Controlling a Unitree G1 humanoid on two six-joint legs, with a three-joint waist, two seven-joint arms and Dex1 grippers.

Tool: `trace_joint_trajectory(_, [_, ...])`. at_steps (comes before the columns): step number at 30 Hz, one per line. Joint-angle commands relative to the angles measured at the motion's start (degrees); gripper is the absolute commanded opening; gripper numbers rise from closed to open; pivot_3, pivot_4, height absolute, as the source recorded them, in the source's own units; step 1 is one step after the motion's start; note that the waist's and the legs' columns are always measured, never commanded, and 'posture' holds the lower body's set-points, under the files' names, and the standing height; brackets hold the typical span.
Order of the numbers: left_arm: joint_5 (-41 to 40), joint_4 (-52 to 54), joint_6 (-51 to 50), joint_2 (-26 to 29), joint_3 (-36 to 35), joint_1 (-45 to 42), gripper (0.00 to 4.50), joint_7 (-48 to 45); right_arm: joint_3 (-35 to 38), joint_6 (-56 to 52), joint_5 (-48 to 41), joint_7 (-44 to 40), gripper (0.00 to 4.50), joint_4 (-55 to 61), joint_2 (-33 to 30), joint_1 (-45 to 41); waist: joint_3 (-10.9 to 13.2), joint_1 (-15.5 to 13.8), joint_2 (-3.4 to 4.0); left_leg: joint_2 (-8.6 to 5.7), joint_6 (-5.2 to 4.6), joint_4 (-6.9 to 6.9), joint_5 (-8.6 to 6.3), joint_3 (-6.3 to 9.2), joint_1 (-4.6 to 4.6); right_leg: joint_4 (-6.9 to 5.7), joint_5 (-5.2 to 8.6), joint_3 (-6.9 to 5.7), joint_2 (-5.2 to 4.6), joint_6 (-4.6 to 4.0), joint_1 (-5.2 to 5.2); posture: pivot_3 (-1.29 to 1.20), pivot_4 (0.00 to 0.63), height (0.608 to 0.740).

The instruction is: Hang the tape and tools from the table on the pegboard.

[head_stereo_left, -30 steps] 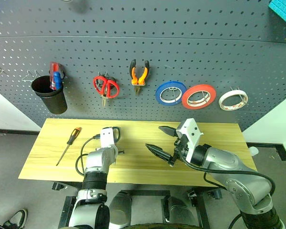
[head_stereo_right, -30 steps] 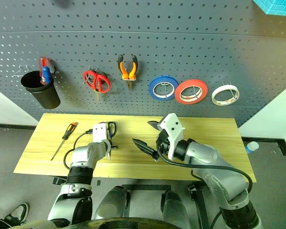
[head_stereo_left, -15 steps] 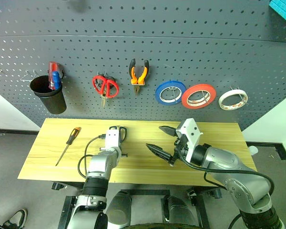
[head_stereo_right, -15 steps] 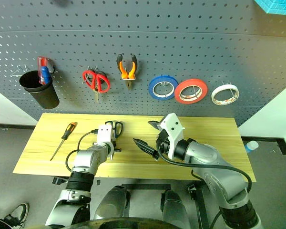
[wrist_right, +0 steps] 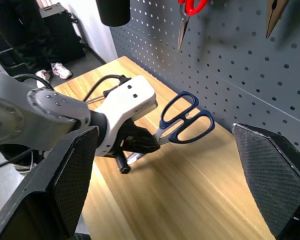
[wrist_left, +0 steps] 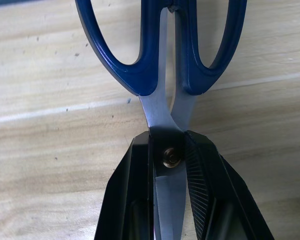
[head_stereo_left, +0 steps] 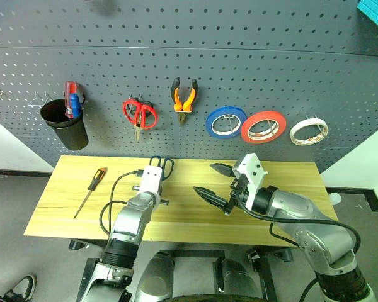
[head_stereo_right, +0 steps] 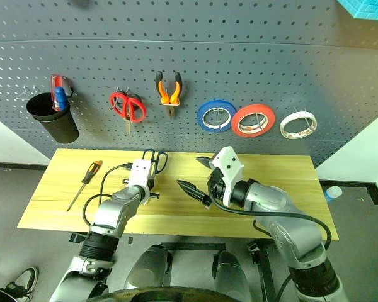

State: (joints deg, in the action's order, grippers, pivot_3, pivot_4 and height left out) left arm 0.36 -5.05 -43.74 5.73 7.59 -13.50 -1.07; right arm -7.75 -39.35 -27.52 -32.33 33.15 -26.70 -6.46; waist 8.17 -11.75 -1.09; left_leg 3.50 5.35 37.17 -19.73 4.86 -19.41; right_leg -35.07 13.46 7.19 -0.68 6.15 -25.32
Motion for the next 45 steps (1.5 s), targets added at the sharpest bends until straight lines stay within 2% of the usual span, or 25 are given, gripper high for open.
trace_joint_trajectory(1, [3.0, 4.0, 5.2, 2.7, 2.7, 0.8, 0.56, -1.7, 1.1, 2.6, 0.5, -1.7, 4.50, -1.5, -0.7, -2.4, 0.0, 0.0, 0.01, 0.00, 0.00, 0.00, 0.00, 0.00, 0.01, -0.01, 0.00, 0.00, 0.00, 0.00, 0.00, 0.36, 0.102, 0.720])
trace_joint_trajectory(9, [6.7, 4.1, 16.0, 7.1, 5.0, 3.0, 0.56, -4.2, 2.0, 7.6, 1.0, -5.2, 4.50, -6.6, -0.6, -4.5, 0.0, -0.4, 0.02, 0.00, 0.00, 0.03, 0.00, -0.01, -0.01, -0.02, -0.02, 0.00, -0.01, 0.00, 0.02, 0.37, 0.078, 0.720])
trace_joint_trajectory(18, [11.4, -0.5, 29.8, 9.5, 5.7, 4.2, 0.56, -3.0, 4.9, 16.5, 1.5, -5.9, 4.50, -7.3, 1.5, -2.3, -0.4, -0.4, 0.05, 0.00, 0.00, 0.07, 0.00, -0.02, 0.01, -0.07, -0.12, 0.00, -0.01, 0.15, 0.04, 0.35, 0.041, 0.720])
trace_joint_trajectory(23, [11.3, -2.3, 39.4, 8.9, 4.6, 3.3, 0.56, -2.3, 5.7, 18.6, 0.0, -6.2, 4.50, -5.5, 2.3, -1.4, -1.7, -0.5, 0.04, 0.00, 0.01, 0.10, 0.01, -0.04, 0.02, -0.07, -0.16, 0.00, -0.01, 0.19, 0.09, 0.35, 0.001, 0.720])
trace_joint_trajectory(31, [9.6, -3.3, 51.9, 8.7, 3.4, 2.8, 0.56, -4.5, 5.2, 19.6, -0.7, -9.1, 4.50, -7.5, 1.6, -2.2, -3.6, -1.6, 0.28, 0.00, 0.01, 0.19, 0.01, -0.06, 0.21, -0.07, -0.13, -0.01, 0.00, -0.04, 0.44, 0.37, 0.000, 0.720])
trace_joint_trajectory(39, [10.6, -0.4, 57.5, 9.4, 0.9, 6.2, 0.56, -2.6, 5.5, 20.4, 0.5, -11.5, 4.50, -12.0, 0.7, -5.7, -4.1, -1.6, 0.43, 0.00, 0.00, 0.24, 0.01, -0.06, 0.31, -0.09, -0.12, -0.01, 0.01, -0.07, 0.76, 0.39, 0.000, 0.720])
trace_joint_trajectory(45, [10.0, 4.3, 57.3, 8.7, -2.8, 8.6, 0.55, -0.3, 5.4, 20.9, 0.8, -12.6, 4.50, -13.5, 0.5, -6.7, -4.1, -1.9, 0.42, -0.01, 0.00, 0.23, 0.00, -0.05, 0.90, -0.14, -0.12, -0.01, 0.01, -0.06, 0.96, 0.40, 0.000, 0.720])
